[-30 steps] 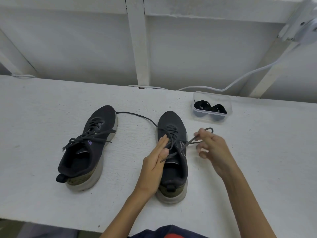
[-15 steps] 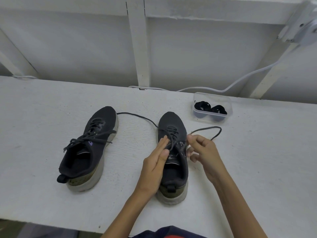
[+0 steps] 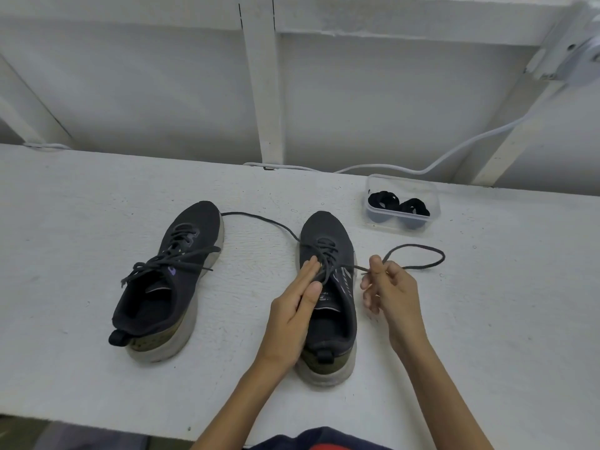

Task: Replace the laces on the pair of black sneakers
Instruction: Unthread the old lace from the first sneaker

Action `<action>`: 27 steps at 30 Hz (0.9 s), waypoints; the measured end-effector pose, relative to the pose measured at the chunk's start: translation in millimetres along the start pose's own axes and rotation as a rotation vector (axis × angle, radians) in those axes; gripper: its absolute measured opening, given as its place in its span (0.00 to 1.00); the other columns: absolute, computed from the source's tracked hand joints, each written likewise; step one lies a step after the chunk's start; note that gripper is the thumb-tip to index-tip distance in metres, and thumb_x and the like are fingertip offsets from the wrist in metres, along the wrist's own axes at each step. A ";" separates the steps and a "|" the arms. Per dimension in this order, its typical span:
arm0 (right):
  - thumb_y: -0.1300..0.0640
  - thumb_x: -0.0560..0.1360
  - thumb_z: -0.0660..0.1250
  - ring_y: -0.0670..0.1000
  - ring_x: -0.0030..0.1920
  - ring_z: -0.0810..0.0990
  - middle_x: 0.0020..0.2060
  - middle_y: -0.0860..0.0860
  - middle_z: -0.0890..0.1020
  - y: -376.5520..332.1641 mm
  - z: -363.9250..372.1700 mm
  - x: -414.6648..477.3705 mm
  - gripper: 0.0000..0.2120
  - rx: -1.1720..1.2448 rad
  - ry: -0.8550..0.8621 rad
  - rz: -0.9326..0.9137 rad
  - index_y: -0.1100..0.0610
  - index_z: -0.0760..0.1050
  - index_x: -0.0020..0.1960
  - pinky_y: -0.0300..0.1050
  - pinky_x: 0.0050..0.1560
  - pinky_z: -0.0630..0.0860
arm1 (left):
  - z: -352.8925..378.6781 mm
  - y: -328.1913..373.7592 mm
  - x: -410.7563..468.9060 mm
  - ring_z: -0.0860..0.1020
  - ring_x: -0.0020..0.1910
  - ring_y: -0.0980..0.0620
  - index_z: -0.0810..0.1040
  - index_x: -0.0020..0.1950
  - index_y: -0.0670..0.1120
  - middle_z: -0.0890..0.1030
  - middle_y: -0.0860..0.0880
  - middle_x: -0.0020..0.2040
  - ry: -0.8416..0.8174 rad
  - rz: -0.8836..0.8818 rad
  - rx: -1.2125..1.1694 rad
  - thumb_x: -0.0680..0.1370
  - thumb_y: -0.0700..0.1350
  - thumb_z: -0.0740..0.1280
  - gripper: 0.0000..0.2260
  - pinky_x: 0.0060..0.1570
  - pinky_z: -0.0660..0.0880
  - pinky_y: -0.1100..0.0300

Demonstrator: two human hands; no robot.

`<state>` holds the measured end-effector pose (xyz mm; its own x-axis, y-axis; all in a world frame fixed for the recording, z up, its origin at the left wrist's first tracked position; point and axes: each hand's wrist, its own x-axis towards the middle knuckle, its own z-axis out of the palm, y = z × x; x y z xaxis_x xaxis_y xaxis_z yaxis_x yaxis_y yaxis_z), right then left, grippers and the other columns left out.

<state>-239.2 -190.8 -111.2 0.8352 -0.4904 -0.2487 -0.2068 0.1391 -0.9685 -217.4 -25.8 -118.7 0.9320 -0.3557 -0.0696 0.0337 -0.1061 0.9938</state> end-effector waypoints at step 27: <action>0.48 0.76 0.70 0.41 0.61 0.77 0.57 0.40 0.82 9.6 20.7 -29.1 0.12 -0.127 -0.050 -0.124 0.49 0.80 0.59 0.41 0.62 0.73 | -39.0 27.0 35.2 0.82 0.46 0.57 0.85 0.43 0.46 0.85 0.54 0.44 -0.119 -0.100 0.175 0.75 0.42 0.73 0.02 0.50 0.78 0.65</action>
<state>-254.9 -157.4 -112.9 0.8819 -0.4534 -0.1291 -0.1607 -0.0317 -0.9865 -169.5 -5.0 -90.9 0.8776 -0.4413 -0.1873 0.0511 -0.3022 0.9519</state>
